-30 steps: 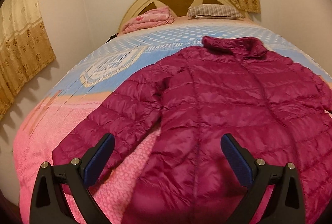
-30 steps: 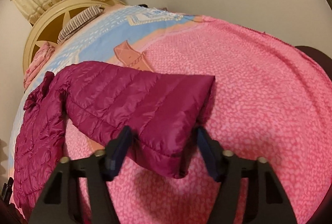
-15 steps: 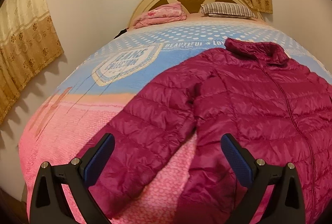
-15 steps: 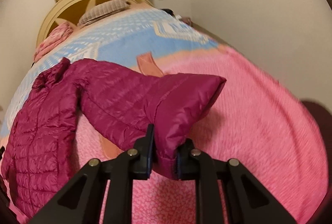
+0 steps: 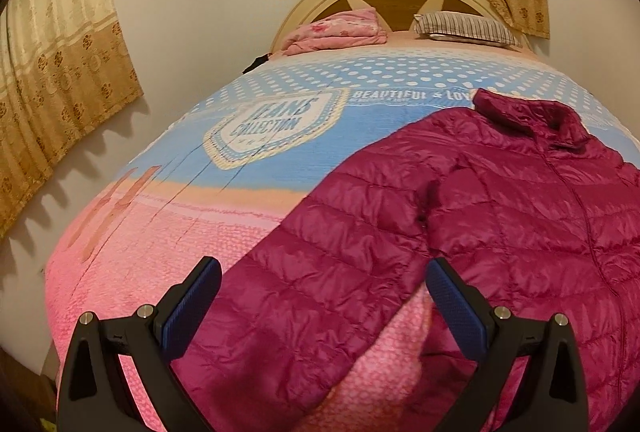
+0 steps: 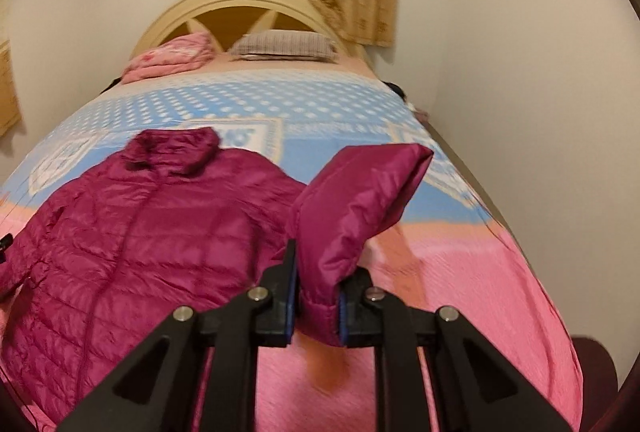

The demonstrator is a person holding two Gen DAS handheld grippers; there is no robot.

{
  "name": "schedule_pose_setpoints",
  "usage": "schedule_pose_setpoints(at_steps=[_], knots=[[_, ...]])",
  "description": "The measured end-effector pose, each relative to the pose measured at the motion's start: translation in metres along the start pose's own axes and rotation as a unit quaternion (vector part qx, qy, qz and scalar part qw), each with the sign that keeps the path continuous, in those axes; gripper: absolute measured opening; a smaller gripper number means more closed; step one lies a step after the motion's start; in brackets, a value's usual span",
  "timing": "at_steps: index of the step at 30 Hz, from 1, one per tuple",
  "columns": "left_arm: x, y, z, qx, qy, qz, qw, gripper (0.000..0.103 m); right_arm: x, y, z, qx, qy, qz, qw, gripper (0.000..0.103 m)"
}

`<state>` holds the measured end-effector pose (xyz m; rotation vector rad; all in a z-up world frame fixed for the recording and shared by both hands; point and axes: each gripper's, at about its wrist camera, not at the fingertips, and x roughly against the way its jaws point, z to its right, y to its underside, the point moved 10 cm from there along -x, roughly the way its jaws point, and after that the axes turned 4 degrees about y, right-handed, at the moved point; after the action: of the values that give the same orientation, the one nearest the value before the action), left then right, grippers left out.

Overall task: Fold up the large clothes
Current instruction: 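Grasp the jacket sleeve nearest the right tool and lift it, then fold the held sleeve across the jacket body with the right tool, release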

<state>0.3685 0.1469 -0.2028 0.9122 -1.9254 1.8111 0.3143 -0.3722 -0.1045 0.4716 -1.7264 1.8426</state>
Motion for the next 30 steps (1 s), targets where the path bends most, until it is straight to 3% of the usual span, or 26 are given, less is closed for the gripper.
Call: schedule_pose_setpoints(at_steps=[13,19,25,30], knots=[[-0.031,-0.001,-0.004,0.02,0.003,-0.01,0.9997,0.102,-0.028,-0.021,-0.13,0.091,-0.058,0.009,0.994,0.017],[-0.046,-0.003,0.003,0.028,0.01,-0.021,0.9994,0.102,-0.054,-0.005,-0.183,0.123,-0.077,-0.007,0.989,0.017],[-0.046,-0.007,0.021,0.022,0.05,-0.026,0.9982,0.102,-0.074,0.017,-0.229,0.144,-0.098,-0.023,0.984,0.017],[-0.045,-0.013,0.036,0.006,0.056,-0.026,0.998,0.102,-0.096,0.039,-0.258,0.15,-0.113,-0.042,0.981,0.018]])
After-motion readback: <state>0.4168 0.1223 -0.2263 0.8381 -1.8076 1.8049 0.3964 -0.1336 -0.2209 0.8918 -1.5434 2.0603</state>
